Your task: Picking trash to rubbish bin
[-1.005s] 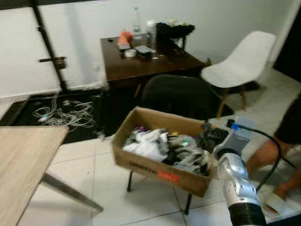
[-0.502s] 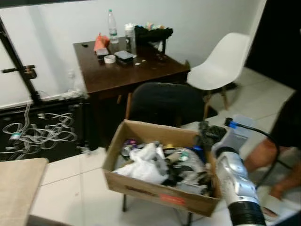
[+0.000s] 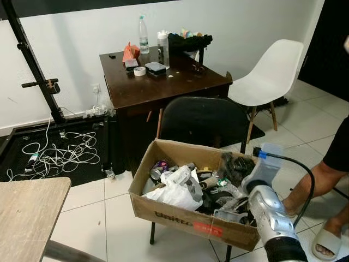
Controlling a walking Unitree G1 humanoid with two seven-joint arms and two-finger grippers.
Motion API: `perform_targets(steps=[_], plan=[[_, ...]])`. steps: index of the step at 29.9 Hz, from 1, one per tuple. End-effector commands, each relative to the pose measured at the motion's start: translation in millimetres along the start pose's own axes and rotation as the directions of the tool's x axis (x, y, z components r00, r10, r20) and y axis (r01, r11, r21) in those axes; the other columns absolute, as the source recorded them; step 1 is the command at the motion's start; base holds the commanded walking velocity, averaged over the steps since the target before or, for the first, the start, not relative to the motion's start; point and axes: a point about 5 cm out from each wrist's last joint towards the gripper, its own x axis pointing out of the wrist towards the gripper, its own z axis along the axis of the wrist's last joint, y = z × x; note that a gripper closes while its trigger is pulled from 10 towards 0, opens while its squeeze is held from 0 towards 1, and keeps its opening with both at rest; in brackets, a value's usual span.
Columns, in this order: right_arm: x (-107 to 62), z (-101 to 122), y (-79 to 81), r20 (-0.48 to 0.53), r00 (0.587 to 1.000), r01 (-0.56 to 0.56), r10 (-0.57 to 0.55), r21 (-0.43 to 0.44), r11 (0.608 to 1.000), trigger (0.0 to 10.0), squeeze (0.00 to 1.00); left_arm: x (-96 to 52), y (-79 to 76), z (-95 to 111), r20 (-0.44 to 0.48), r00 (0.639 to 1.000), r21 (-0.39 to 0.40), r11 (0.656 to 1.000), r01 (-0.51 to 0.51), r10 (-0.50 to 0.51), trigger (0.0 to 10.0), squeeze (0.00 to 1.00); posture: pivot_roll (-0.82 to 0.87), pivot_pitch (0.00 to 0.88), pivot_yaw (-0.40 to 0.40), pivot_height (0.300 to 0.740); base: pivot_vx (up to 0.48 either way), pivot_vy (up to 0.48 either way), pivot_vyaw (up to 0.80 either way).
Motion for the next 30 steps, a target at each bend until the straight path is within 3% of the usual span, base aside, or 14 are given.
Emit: perform_targets(steps=[1,9,12,18,22,27,30], plan=[[0.8,0,-3.8,0.005,1.000,0.010,-0.011,0.007,1.000,10.0,0.00,-2.8,5.6,-12,-0.033,0.999,0.011,1.000,-0.008,0.009,10.0,0.00,-0.25,0.156,0.122,0.740,0.000,0.000,0.00],[-2.4,0,-13.3,0.040,0.998,0.058,-0.055,-0.072,0.996,10.0,0.00,-8.0,13.9,-29,-0.070,0.997,0.022,1.000,-0.015,0.016,10.0,0.00,-0.25,0.191,0.151,0.740,0.000,0.000,0.00],[-1.0,2,-1.9,0.070,0.997,-0.005,0.010,-0.074,0.997,10.0,0.00,-9.6,16.8,-33,-0.078,0.997,0.027,1.000,-0.015,0.018,10.0,0.00,-0.26,0.197,0.157,0.740,0.000,0.000,0.00],[-0.1,6,51.5,0.105,0.973,-0.198,0.204,-0.063,0.978,10.0,0.00,-11.2,24.0,-34,-0.074,0.997,0.024,0.999,-0.029,0.030,10.0,0.00,-0.27,0.207,0.169,0.740,0.000,0.000,0.00],[-0.2,5,66.5,0.105,0.967,-0.227,0.234,-0.072,0.971,10.0,0.00,-10.6,28.0,-28,-0.062,0.997,0.017,0.999,-0.041,0.042,10.0,0.00,-0.27,0.208,0.171,0.740,0.000,0.000,0.00],[-0.2,5,67.9,0.113,0.966,-0.224,0.232,-0.074,0.972,10.0,0.00,-10.5,29.3,-26,-0.055,0.997,0.012,0.999,-0.045,0.045,10.0,0.00,-0.27,0.208,0.171,0.740,0.000,0.000,0.00],[0.8,8,59.6,0.127,0.971,-0.191,0.200,-0.082,0.978,10.0,0.00,-10.5,28.7,-27,-0.056,0.997,0.010,0.999,-0.044,0.044,10.0,0.00,-0.27,0.210,0.172,0.740,0.000,0.000,0.00]])
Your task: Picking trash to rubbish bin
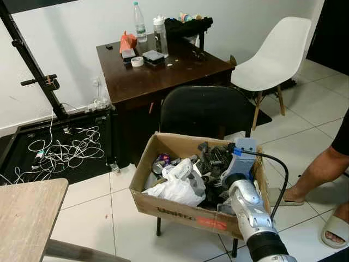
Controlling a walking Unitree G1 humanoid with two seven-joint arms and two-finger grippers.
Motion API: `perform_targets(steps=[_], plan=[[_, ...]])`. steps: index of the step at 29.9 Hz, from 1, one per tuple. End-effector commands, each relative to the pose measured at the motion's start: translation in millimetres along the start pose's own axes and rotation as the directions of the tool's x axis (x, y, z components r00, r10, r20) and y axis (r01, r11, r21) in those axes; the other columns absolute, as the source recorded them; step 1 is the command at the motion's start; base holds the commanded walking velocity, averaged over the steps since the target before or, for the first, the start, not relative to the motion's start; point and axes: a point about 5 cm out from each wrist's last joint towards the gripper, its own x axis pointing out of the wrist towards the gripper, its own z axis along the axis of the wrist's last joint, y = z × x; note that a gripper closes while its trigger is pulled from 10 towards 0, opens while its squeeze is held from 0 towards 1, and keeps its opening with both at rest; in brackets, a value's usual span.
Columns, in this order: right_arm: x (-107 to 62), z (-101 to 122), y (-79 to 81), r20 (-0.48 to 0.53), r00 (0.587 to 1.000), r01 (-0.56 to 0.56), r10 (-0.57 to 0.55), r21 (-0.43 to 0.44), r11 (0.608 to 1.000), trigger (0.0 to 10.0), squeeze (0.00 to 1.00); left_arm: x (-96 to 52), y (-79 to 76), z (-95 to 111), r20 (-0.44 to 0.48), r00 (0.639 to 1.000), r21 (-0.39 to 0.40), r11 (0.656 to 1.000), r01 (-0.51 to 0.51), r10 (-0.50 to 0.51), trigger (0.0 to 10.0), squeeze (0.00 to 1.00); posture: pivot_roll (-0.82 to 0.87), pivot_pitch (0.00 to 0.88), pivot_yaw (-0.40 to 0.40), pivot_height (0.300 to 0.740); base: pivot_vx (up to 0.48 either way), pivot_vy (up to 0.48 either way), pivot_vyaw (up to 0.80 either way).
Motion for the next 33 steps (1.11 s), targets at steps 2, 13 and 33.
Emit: perform_targets(steps=[2,13,33], plan=[[-1.1,1,-5.2,0.012,0.999,0.035,-0.035,-0.007,0.999,10.0,0.19,-3.0,5.9,-12,-0.034,0.999,-0.014,1.000,-0.016,0.015,10.0,0.00,-0.27,0.208,0.171,0.740,0.000,0.000,0.00],[-6.9,13,-51.2,0.055,0.981,0.188,-0.185,-0.057,0.980,10.0,0.65,-2.6,4.2,-11,-0.034,0.999,-0.015,1.000,-0.011,0.011,10.0,0.00,-0.28,0.210,0.172,0.740,0.000,0.000,0.00],[-15.6,24,-87.9,0.102,0.946,0.316,-0.307,-0.087,0.945,10.0,1.00,-1.5,2.4,-8,-0.027,0.999,-0.024,1.000,-0.018,0.017,10.0,0.00,-0.28,0.189,0.156,0.740,0.000,0.000,0.00]])
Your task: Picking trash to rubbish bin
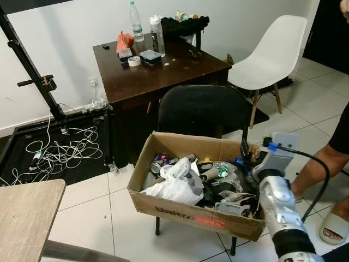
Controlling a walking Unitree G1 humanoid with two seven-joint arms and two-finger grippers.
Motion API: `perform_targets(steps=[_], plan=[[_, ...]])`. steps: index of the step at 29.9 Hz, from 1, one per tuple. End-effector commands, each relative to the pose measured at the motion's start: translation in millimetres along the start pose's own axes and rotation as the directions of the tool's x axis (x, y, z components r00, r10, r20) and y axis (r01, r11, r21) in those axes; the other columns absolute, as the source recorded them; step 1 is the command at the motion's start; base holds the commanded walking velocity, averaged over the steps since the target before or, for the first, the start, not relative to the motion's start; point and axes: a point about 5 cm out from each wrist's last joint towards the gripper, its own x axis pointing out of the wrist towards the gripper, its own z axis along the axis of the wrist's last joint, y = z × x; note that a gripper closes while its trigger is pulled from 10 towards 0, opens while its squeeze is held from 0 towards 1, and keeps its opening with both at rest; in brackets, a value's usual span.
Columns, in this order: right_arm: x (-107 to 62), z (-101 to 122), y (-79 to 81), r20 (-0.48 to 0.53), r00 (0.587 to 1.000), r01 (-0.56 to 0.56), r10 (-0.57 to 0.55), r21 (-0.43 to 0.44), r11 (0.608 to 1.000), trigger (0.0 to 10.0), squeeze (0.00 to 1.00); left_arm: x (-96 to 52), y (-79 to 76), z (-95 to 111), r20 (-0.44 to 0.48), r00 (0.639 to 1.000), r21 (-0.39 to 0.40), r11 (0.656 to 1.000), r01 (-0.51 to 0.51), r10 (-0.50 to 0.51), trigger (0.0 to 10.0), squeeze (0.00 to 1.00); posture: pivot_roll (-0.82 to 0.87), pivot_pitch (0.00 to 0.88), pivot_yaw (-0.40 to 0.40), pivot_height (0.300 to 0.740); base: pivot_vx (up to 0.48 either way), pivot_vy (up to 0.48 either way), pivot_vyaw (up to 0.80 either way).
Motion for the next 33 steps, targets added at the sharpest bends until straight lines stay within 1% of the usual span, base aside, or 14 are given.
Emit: perform_targets(steps=[1,2,3,4,5,9,11,14,15,16,18,22,23,33], plan=[[-4.7,-8,-7.0,-0.022,0.999,0.033,-0.033,0.000,0.999,10.0,1.00,-1.8,2.1,-10,-0.032,0.999,-0.022,1.000,-0.015,0.014,10.0,0.00,-0.28,0.189,0.156,0.740,0.000,0.000,0.00],[-6.6,-9,-20.7,-0.032,0.996,0.079,-0.080,-0.023,0.997,10.0,1.00,-1.7,2.0,-9,-0.032,0.999,-0.024,1.000,-0.016,0.015,10.0,0.00,-0.28,0.184,0.152,0.740,0.000,0.000,0.00],[-10.6,-12,-39.5,-0.047,0.989,0.140,-0.142,-0.056,0.989,10.0,0.61,-1.5,1.8,-9,-0.031,0.999,-0.026,1.000,-0.016,0.015,10.0,0.00,-0.28,0.181,0.149,0.740,0.000,0.000,0.00],[-15.5,-15,-58.5,-0.065,0.976,0.199,-0.206,-0.094,0.975,10.0,0.00,-1.2,1.5,-8,-0.030,0.999,-0.027,0.999,-0.017,0.016,10.0,0.00,-0.28,0.173,0.144,0.740,0.000,0.000,0.00],[-15.5,-15,-58.5,-0.065,0.976,0.199,-0.206,-0.094,0.975,10.0,0.00,-1.2,1.5,-8,-0.030,0.999,-0.027,0.999,-0.017,0.016,10.0,0.00,-0.28,0.173,0.144,0.740,0.000,0.000,0.00],[-59.3,-35,-148.6,-0.158,0.850,0.455,-0.503,-0.263,0.851,10.0,0.00,-0.4,0.4,-5,-0.029,0.999,-0.030,0.999,-0.020,0.019,10.0,0.00,-0.29,0.158,0.138,0.740,0.000,0.000,0.00],[-59.3,-35,-148.6,-0.158,0.850,0.455,-0.503,-0.263,0.851,10.0,0.00,-0.4,0.4,-5,-0.029,0.999,-0.030,0.999,-0.020,0.019,10.0,0.00,-0.29,0.158,0.138,0.740,0.000,0.000,0.00],[-117.6,-53,-207.1,-0.244,0.671,0.609,-0.701,-0.358,0.708,10.0,0.00,0.2,-1.2,-4,-0.031,0.999,-0.030,0.999,-0.019,0.018,10.0,0.00,-0.31,0.144,0.135,0.740,0.000,0.000,0.00],[-117.6,-53,-207.1,-0.244,0.671,0.609,-0.701,-0.358,0.708,10.0,0.00,0.2,-1.2,-4,-0.031,0.999,-0.030,0.999,-0.019,0.018,10.0,0.00,-0.31,0.144,0.135,0.740,0.000,0.000,0.00],[-165.7,-70,-230.7,-0.322,0.530,0.667,-0.785,-0.414,0.620,10.0,0.00,0.5,-2.2,-4,-0.036,0.999,-0.034,0.999,-0.018,0.017,10.0,0.00,-0.32,0.140,0.139,0.740,0.000,0.000,0.00],[-165.7,-70,-230.7,-0.322,0.530,0.667,-0.785,-0.414,0.620,10.0,0.00,0.5,-2.2,-4,-0.036,0.999,-0.034,0.999,-0.018,0.017,10.0,0.00,-0.32,0.140,0.139,0.740,0.000,0.000,0.00],[-212.7,-101,-226.7,-0.450,0.400,0.671,-0.798,-0.449,0.590,10.0,0.00,0.9,-2.5,-3,-0.044,0.999,-0.035,0.999,-0.019,0.017,10.0,0.00,-0.33,0.131,0.145,0.740,0.000,0.000,0.00],[-239.1,-128,-207.1,-0.565,0.334,0.641,-0.754,-0.451,0.621,10.0,0.00,1.2,-2.6,-2,-0.048,0.999,-0.040,0.999,-0.020,0.018,10.0,0.00,-0.33,0.128,0.145,0.740,0.000,0.000,0.00],[-318.1,-198,-98.5,-0.909,0.135,0.337,-0.395,-0.333,0.881,10.0,0.00,2.0,-1.1,2,-0.047,0.998,-0.043,0.998,-0.037,0.035,10.0,0.00,-0.29,0.097,0.139,0.740,-0.160,0.000,0.00]])
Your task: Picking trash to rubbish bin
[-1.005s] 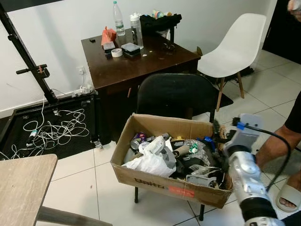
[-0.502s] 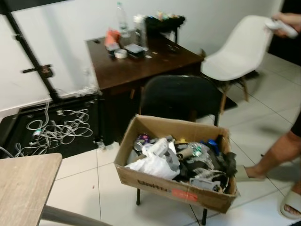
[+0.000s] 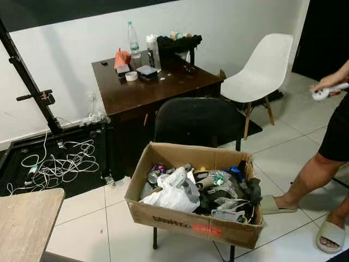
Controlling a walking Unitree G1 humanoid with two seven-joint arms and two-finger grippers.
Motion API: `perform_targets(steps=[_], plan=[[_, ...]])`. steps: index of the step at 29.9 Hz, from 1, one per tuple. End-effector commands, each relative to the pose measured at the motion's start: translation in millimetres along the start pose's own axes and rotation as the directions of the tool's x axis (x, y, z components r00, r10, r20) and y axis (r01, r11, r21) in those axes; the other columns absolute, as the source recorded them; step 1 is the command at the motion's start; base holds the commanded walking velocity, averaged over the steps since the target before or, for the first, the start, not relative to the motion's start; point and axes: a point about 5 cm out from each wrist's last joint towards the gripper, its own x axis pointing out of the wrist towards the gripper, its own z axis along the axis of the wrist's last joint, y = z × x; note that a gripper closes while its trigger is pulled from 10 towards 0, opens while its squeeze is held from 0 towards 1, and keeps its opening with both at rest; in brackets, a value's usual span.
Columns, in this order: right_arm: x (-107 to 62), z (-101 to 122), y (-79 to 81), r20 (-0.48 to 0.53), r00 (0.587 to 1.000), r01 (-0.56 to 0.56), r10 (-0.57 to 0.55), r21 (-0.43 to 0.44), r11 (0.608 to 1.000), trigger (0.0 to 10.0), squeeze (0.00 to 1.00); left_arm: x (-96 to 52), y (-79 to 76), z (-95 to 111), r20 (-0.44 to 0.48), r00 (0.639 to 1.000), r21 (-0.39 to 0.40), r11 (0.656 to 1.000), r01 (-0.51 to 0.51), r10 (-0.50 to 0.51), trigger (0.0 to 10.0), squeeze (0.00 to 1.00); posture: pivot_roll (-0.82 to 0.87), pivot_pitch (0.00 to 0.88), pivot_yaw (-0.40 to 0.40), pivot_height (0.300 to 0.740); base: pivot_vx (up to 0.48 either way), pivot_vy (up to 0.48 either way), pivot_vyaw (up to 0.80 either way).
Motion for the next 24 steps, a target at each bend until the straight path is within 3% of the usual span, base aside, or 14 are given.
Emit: perform_targets(steps=[1,5,10,19,24], plan=[[-1.6,-12,1.5,-0.049,0.999,-0.023,0.020,-0.070,0.997,10.0,0.00,-0.7,2.5,-5,-0.022,1.000,-0.012,1.000,-0.016,0.016,10.0,0.00,-0.28,0.090,0.136,0.740,-0.277,0.000,0.00],[-4.5,-24,12.1,-0.101,0.993,-0.075,0.059,-0.168,0.983,10.0,0.00,-0.9,3.9,-5,-0.023,0.999,-0.020,1.000,-0.023,0.023,10.0,0.00,-0.27,0.083,0.134,0.740,-0.300,0.000,0.00],[-1.5,-4,20.9,-0.059,0.993,-0.112,0.099,-0.277,0.954,10.0,0.00,-1.8,5.7,-9,-0.033,0.999,-0.015,0.999,-0.028,0.028,10.0,0.00,-0.26,0.080,0.135,0.740,-0.316,0.000,0.00],[-0.7,1,22.9,-0.056,0.993,-0.118,0.105,-0.339,0.933,10.0,0.00,-1.9,5.3,-11,-0.040,0.999,-0.013,1.000,-0.026,0.025,10.0,0.00,-0.25,0.078,0.134,0.740,-0.319,0.000,0.00],[-2.0,-9,19.9,-0.095,0.991,-0.123,0.095,-0.358,0.925,10.0,0.00,-1.7,2.1,-9,-0.018,1.000,-0.018,1.000,0.003,-0.004,10.0,0.00,-0.26,0.078,0.134,0.740,-0.190,0.000,0.00]])
